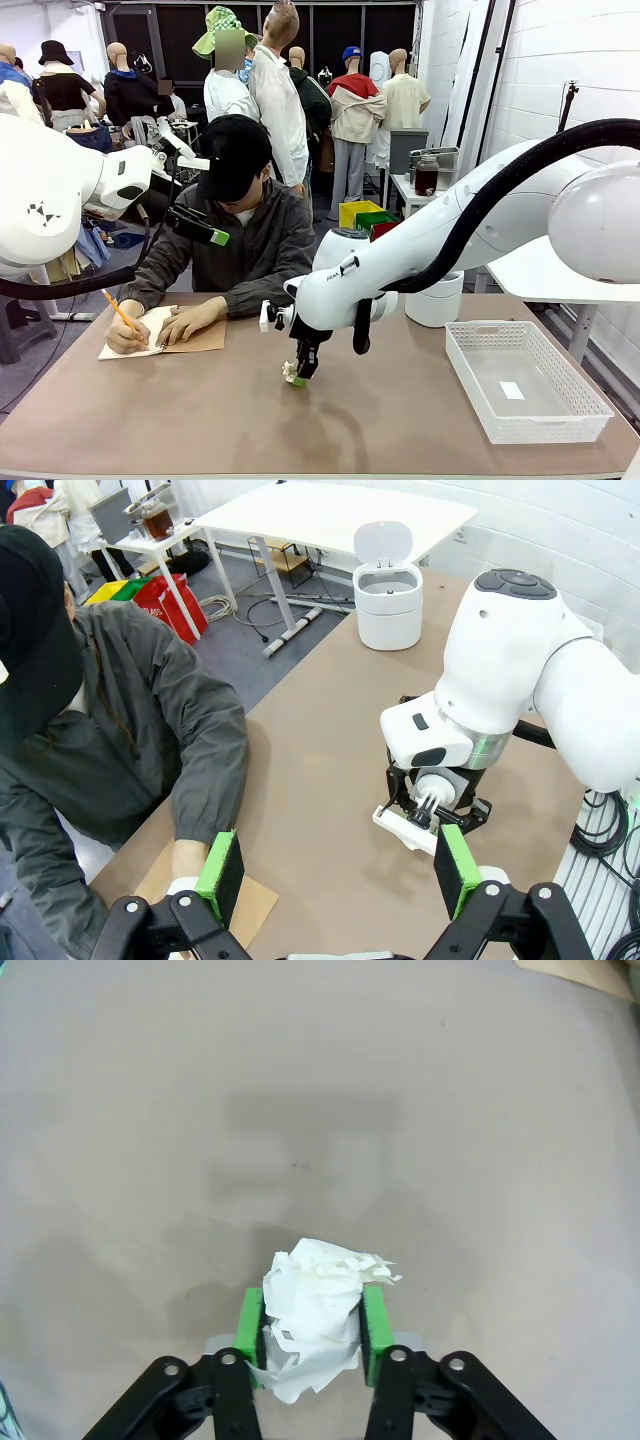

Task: Sort the paper based on its condition.
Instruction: If a person hands you a paper, place it in the Organizing basket , and if it's crumpled, put it in the Trash can.

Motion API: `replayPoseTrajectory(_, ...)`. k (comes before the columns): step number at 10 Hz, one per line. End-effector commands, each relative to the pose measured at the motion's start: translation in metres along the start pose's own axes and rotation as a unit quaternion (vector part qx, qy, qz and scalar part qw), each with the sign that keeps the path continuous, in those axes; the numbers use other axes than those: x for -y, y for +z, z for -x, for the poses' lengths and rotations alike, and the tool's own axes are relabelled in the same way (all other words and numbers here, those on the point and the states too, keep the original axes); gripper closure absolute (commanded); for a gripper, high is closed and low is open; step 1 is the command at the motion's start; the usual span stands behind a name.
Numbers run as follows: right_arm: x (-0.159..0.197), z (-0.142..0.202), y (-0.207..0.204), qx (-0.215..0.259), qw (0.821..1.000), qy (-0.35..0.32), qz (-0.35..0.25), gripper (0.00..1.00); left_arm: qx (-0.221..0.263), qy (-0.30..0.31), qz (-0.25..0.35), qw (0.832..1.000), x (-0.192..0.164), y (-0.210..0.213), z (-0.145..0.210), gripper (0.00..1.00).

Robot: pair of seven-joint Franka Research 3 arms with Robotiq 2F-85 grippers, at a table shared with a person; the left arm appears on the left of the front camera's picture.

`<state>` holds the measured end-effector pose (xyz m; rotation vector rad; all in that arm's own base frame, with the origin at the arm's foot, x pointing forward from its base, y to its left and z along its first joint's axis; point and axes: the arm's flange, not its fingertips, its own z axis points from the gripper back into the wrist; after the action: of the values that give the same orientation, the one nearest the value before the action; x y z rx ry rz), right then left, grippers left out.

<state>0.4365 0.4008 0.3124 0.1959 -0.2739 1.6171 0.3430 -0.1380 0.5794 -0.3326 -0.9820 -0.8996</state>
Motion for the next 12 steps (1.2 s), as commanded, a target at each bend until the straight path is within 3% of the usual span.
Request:
replayPoseTrajectory(1,0.004,-0.005,0.002,0.003,1.0,-0.006,-0.008,0.76,-0.001,-0.005,0.002,1.0,-0.001,0.0,0.001,0.0)
replayPoseTrajectory(7,0.005,0.0,0.021,0.002,0.999,-0.042,0.006,0.76,-0.001,-0.005,0.002,1.0,-0.001,0.0,0.001,0.0)
replayPoseTrajectory(12,0.023,0.052,0.116,-0.036,0.99,-0.116,0.067,0.76,-0.001,-0.005,0.002,1.0,-0.001,0.0,0.001,0.0)
